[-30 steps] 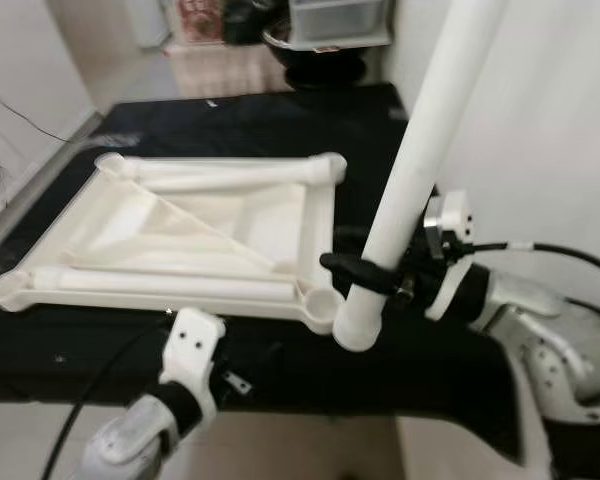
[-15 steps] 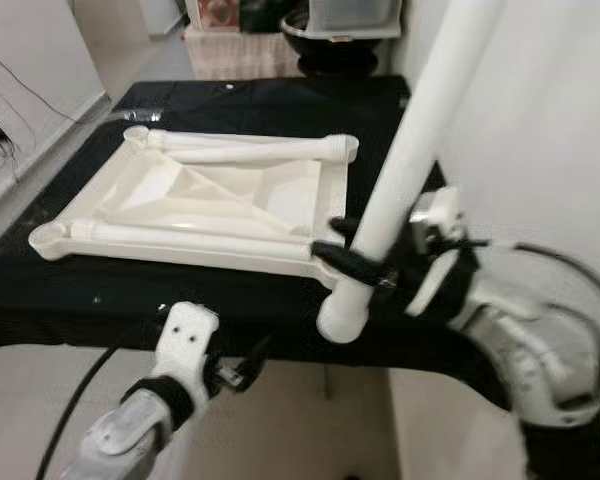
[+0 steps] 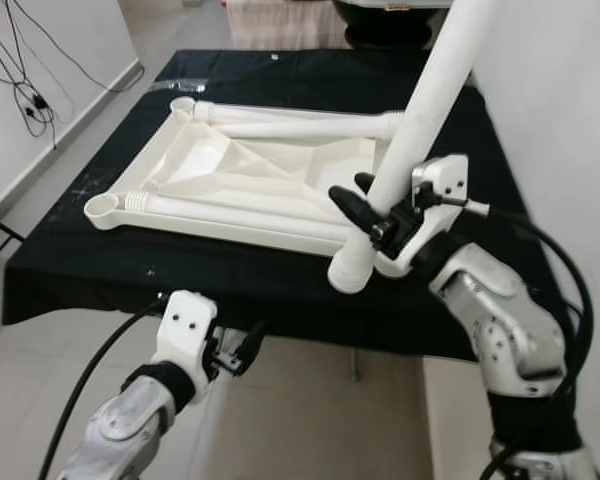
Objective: Building children table
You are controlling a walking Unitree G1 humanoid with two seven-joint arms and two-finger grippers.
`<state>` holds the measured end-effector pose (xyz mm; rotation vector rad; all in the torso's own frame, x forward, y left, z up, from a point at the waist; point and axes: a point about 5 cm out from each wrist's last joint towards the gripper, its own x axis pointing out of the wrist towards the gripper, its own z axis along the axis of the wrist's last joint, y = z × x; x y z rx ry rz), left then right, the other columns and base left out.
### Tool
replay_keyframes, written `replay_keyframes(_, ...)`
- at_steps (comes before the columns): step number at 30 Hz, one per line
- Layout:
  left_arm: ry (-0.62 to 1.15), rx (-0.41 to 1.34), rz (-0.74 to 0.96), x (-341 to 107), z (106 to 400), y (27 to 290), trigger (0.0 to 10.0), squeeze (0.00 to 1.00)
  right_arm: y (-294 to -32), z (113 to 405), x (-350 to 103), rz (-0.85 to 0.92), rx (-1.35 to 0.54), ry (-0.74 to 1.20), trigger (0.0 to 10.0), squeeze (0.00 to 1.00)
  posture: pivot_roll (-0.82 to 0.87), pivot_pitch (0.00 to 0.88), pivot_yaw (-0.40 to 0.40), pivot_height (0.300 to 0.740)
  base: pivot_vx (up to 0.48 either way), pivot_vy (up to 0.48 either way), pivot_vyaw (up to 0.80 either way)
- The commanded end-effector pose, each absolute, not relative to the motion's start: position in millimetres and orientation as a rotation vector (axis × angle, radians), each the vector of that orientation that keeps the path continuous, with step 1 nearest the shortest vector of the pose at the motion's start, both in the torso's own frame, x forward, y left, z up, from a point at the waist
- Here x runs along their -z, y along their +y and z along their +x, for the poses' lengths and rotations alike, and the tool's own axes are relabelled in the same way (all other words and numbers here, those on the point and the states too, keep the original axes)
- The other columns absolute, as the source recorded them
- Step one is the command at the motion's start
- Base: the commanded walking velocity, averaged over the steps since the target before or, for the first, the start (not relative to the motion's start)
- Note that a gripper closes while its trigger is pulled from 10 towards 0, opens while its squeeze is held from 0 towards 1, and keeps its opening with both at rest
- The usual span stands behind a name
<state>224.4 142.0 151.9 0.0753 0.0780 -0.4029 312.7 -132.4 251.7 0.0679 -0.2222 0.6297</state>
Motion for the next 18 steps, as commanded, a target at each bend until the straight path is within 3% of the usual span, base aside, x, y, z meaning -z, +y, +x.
replay_keyframes(1,0.09,0.423,0.087,-148.1,223.0,139.4,10.0,0.0,-138.9,314.3,-254.9,0.076,-0.583,-0.249,10.0,0.0,-0.07,0.175,0.014,0.74,0.0,0.0,-0.8)
replay_keyframes(14,0.082,0.556,0.121,-145.8,219.9,126.7,10.0,0.0,-140.9,335.1,-270.9,0.067,-0.481,-0.309,10.0,0.0,-0.05,0.18,0.018,0.74,0.0,0.0,-0.06)
replay_keyframes(18,0.061,0.617,0.107,-147.9,219.0,120.0,10.0,0.0,-125.2,342.7,-282.0,0.064,-0.641,-0.338,10.0,0.0,-0.04,0.196,0.015,0.74,0.0,0.0,0.0)
